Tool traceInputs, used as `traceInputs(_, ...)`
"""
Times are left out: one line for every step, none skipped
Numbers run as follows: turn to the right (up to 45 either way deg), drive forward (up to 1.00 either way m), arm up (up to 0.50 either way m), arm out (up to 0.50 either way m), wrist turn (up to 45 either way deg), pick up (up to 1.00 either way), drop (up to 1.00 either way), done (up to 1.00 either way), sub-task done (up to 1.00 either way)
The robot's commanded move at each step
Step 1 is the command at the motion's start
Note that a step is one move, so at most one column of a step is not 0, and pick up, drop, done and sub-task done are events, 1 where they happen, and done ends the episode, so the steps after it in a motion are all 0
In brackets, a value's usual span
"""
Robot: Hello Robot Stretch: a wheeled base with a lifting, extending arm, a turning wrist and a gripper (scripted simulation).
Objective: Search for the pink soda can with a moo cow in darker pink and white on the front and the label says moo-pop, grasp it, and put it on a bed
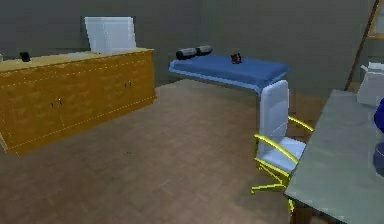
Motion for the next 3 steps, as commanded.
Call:
traceInputs(0.0,1.00,0.00,0.00,0.0,0.00,0.00,0.00,0.00)
traceInputs(0.0,1.00,0.00,0.00,0.0,0.00,0.00,0.00,0.00)
traceInputs(0.0,1.00,0.00,0.00,0.0,0.00,0.00,0.00,0.00)
